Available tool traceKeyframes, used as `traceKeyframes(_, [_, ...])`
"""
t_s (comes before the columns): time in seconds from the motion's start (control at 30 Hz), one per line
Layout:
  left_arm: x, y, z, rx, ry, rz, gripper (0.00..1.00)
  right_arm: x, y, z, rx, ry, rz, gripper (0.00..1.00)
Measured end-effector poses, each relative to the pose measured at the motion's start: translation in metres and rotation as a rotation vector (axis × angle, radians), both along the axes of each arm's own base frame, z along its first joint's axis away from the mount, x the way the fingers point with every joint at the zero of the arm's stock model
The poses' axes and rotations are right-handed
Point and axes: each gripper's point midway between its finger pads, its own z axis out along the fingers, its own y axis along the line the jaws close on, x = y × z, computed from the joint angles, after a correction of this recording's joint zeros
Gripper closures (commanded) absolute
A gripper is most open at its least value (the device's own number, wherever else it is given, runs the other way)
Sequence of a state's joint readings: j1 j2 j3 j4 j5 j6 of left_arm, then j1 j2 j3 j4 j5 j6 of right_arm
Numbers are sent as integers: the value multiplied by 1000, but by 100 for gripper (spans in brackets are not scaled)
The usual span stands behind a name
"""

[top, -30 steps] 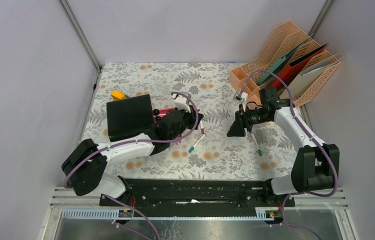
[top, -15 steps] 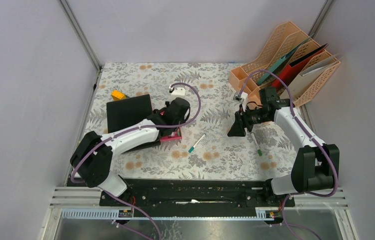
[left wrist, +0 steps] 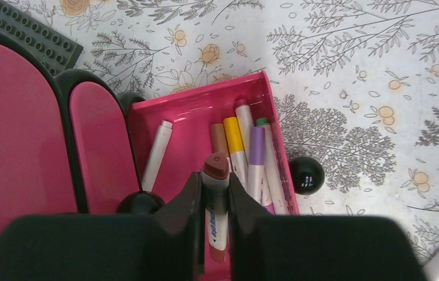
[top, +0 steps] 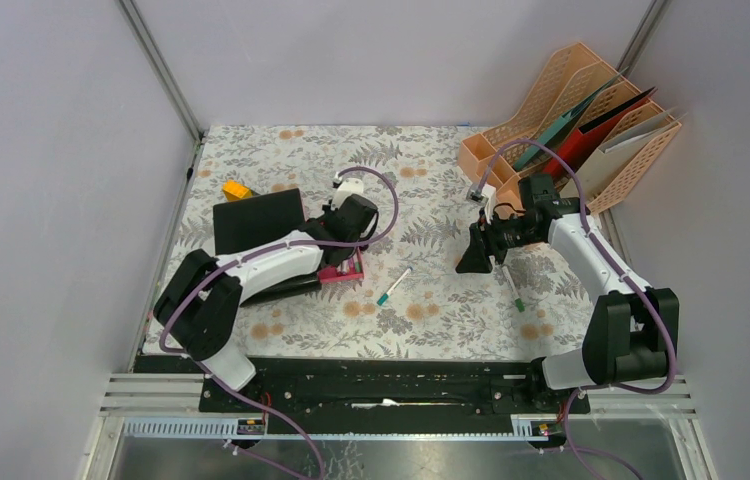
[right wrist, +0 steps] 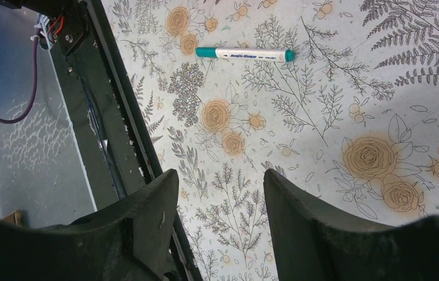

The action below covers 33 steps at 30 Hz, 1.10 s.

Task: Organize the desk
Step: Place the stationery in the drawer.

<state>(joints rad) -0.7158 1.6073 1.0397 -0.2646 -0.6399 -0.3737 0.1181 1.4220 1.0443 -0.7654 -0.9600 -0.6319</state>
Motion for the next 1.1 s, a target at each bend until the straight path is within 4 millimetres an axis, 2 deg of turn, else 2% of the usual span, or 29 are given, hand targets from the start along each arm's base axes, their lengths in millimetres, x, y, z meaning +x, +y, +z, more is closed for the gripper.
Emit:
traceKeyframes(0.17, [1,7,-10,35,21,14,38,0,-1,-1,-5,-1,-1,38])
traceKeyframes(0.27, [4,4,-8,27,10,8,32,1,-1,-1,-9,-2,-3,38])
traceKeyframes(0.5, [0,-7,-2,-29,17,-34,2,1,-1,-1,-10,-12,4,38])
traceKeyframes(0.6, [-3,-13,10,-88,-6,-67,1,1,-2,-2,-12,-21,10,38])
traceKeyframes(0.8, [-14,-25,53,-254,-107,-155,1,3,-3,-3,-21,-43,22,38])
traceKeyframes(0.9, [-19,-31,66,-317,-140,-198,1,3,-3,-4,-23,-51,27,38])
traceKeyframes(1.0, [-26,-37,68,-369,-149,-249,1,3,-4,-4,-30,-57,32,38])
traceKeyframes(1.1, [-33,-45,62,-412,-127,-302,1,2,-5,-5,-35,-61,36,38])
